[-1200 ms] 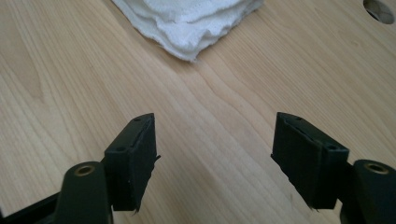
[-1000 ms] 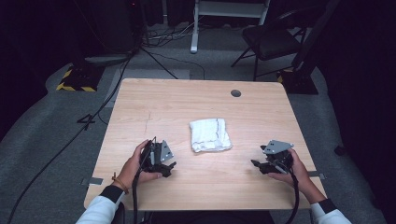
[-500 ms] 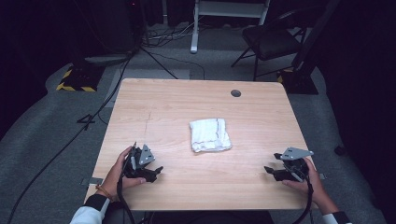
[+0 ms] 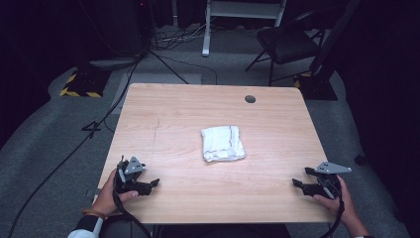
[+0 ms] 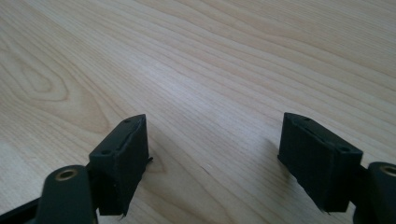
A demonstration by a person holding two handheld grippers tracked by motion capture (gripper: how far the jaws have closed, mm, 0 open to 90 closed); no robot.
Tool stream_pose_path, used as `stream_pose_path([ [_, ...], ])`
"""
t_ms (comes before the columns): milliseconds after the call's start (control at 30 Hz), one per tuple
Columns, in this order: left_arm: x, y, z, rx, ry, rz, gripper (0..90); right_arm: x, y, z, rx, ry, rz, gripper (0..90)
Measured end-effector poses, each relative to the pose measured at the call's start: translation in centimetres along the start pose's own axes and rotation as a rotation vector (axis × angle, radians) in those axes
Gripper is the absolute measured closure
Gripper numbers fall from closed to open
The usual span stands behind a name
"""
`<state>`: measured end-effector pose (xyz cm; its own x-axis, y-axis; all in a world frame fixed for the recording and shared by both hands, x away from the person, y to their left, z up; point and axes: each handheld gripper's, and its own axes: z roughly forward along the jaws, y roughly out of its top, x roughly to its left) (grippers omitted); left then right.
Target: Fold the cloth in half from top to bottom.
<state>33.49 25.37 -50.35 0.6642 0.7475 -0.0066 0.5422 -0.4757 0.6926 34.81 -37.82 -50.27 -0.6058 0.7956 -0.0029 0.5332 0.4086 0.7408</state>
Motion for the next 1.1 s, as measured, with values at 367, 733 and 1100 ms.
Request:
stream_pose_path([
  [367,-0.12,-0.06,-0.02,0.000,0.012,-0.012,17.8,0.04,-0.08,-0.01,-0.004,-0.006,0.004,23.1],
  [733,-0.18,-0.06,-0.02,0.001,0.014,-0.017,17.6,0.03,-0.08,-0.01,-0.004,-0.006,0.006,22.6],
  [1100,-0.13,-0.08,-0.02,-0.001,0.012,-0.015,17.6,0.03,-0.08,0.00,-0.004,-0.006,0.006,22.5],
])
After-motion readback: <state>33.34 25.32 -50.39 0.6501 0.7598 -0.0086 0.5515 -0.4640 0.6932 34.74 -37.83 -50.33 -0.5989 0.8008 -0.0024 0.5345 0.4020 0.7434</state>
